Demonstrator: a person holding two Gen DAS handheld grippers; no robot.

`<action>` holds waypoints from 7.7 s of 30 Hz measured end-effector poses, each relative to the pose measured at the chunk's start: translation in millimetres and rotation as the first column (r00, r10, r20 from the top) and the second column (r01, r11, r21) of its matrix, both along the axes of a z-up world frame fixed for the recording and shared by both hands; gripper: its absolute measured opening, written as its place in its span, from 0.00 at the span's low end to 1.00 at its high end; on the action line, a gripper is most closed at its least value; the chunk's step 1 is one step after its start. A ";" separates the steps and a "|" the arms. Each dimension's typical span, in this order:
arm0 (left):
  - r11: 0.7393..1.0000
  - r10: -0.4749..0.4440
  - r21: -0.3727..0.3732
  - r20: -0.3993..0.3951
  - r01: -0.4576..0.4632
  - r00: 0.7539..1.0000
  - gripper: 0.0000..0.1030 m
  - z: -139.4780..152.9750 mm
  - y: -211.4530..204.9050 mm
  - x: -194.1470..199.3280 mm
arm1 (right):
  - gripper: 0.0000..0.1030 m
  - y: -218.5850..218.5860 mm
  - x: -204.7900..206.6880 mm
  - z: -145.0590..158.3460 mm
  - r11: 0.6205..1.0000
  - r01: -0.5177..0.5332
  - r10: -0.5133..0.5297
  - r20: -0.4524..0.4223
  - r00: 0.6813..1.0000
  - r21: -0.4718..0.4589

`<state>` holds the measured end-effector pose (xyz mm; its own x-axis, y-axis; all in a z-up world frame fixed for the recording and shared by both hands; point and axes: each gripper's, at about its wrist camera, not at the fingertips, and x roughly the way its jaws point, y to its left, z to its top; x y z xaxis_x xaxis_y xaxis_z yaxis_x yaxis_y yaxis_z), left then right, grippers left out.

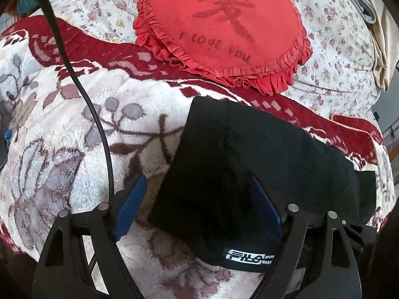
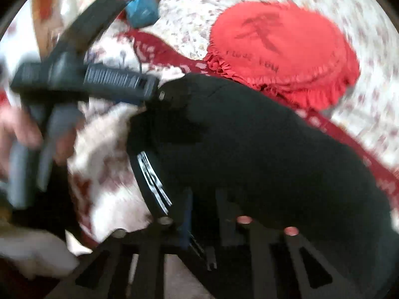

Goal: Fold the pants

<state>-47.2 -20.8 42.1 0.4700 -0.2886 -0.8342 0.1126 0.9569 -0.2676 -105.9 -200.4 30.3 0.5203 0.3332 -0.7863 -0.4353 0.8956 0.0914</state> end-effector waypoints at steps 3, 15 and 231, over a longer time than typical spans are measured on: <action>0.999 -0.034 -0.008 0.000 0.034 0.999 0.50 2.8 -3.0 1.0 | 0.01 -4.2 -1.2 10.6 0.996 0.006 -0.003 -0.028 1.000 0.089; 0.998 -0.062 0.002 0.021 0.062 0.998 0.43 10.5 13.5 -25.3 | 0.02 15.3 -27.2 23.2 0.995 0.021 -0.022 0.009 1.000 0.101; 0.877 -0.468 -0.044 0.135 0.478 0.873 0.59 76.7 -161.2 36.3 | 0.30 -86.4 -20.8 39.0 0.905 0.249 -0.262 -0.007 0.965 0.344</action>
<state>-10.9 -182.0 118.7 0.3543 -0.5592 -0.7495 0.5817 0.7594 -0.2916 -126.7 -286.7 69.3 0.6509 0.4276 -0.6272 -0.2049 0.8946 0.3972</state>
